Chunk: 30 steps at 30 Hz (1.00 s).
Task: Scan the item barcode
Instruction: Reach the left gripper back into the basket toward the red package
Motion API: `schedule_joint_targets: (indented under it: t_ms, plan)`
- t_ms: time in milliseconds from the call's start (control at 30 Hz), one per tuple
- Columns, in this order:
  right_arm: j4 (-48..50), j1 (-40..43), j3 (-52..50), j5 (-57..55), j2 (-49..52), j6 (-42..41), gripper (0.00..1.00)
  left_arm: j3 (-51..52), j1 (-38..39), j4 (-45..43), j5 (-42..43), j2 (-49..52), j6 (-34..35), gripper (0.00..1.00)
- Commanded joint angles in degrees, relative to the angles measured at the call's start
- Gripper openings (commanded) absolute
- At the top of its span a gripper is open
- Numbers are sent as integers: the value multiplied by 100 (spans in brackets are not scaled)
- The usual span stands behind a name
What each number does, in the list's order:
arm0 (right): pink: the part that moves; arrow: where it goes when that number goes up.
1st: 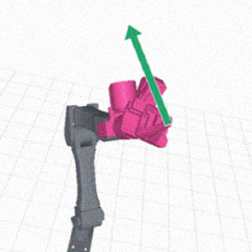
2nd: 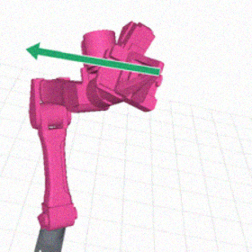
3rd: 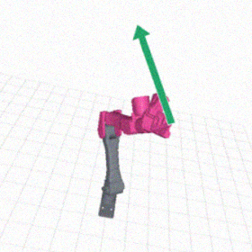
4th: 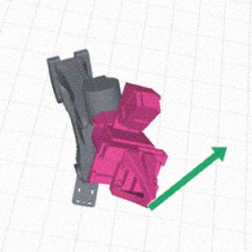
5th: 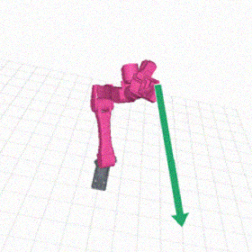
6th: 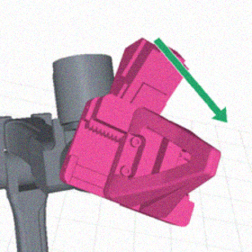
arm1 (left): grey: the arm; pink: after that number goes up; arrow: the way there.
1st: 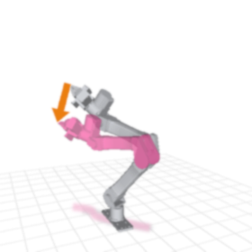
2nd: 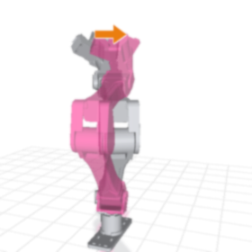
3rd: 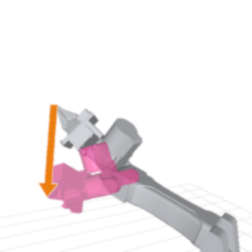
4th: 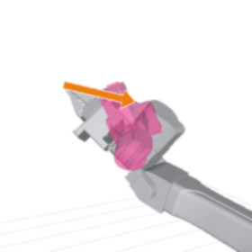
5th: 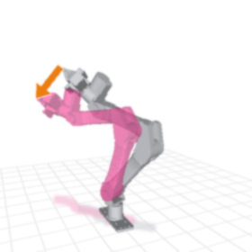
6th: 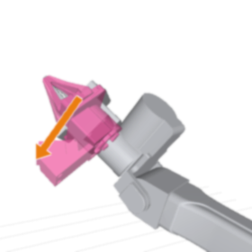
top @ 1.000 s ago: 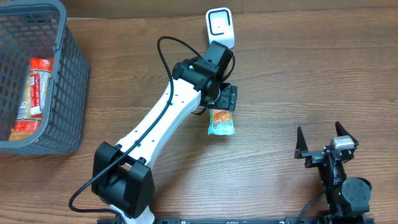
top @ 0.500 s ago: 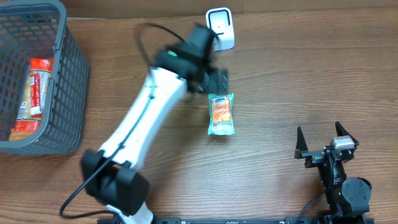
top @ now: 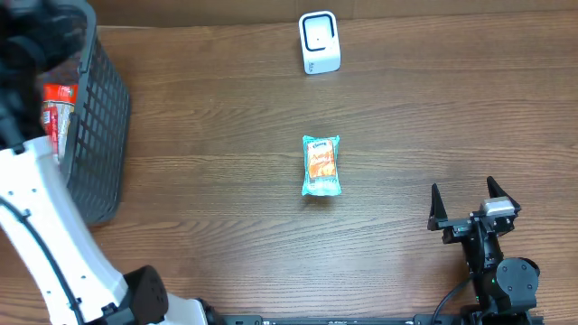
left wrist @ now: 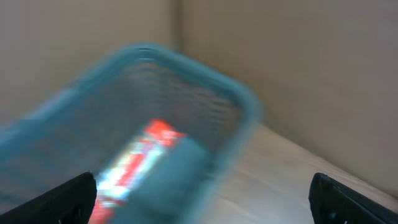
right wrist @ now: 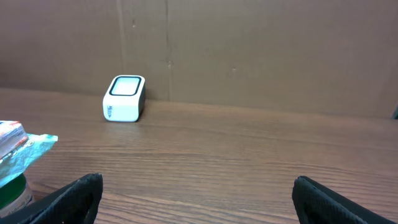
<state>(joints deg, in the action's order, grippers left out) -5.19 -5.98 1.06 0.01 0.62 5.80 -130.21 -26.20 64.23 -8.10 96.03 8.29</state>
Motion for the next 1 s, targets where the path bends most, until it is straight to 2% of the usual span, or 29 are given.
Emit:
schedule_joint_targets:
  t_ms: [0, 133, 300, 467, 733, 967]
  plan:
    - [39, 33, -61, 13, -46, 7, 100, -28, -675, 0, -70, 337, -743, 100]
    - [37, 33, -61, 13, -46, 7, 100, 31, -1187, 46, 175, 699, -1049, 100]
    - [37, 33, -61, 13, -46, 7, 100, 63, -1447, 39, 514, 1196, -1635, 100]
    - [37, 33, -61, 13, -46, 7, 100, 63, -1541, -46, 518, 1742, -1814, 100]
    - [37, 33, -61, 13, -46, 7, 100, 63, -1556, -127, 518, 2953, -2927, 100]
    - [37, 33, -61, 13, -46, 7, 100, 63, -1558, -284, 518, 3790, -3521, 100]
